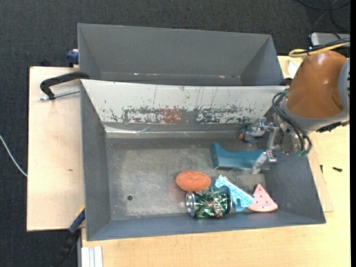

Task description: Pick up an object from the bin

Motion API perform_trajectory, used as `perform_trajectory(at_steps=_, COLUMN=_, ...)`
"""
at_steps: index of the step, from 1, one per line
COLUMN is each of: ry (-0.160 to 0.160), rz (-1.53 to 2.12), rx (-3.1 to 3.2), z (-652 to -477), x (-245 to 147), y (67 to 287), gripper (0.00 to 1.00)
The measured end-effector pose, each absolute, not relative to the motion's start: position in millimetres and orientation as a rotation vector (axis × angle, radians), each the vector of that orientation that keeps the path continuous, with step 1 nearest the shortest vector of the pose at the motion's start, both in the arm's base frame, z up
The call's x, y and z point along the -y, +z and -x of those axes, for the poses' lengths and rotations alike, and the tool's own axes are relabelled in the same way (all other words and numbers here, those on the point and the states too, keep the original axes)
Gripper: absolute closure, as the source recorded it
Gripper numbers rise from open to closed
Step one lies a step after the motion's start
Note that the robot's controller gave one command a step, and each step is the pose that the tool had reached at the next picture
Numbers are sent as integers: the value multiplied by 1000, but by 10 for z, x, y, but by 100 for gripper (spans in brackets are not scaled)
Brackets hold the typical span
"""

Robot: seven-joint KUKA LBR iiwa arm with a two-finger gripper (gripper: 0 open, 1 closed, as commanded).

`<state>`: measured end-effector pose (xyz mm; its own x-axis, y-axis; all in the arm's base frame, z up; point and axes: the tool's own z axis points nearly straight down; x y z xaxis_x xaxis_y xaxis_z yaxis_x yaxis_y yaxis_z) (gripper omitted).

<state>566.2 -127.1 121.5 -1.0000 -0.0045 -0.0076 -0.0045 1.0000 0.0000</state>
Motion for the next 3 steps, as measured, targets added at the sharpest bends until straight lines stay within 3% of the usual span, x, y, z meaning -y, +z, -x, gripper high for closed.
perform_trajectory(at_steps=1, ry=-2, rz=8, rx=-3132, z=-5670, x=1283, y=1045, gripper=0)
perform_trajectory(at_steps=2, ry=8, rz=-339, rx=-3116, z=-5544, x=1317, y=736, gripper=100)
perform_trajectory(at_steps=3, ry=7, rz=-338, rx=-3116, z=-5544, x=1317, y=736, gripper=100)
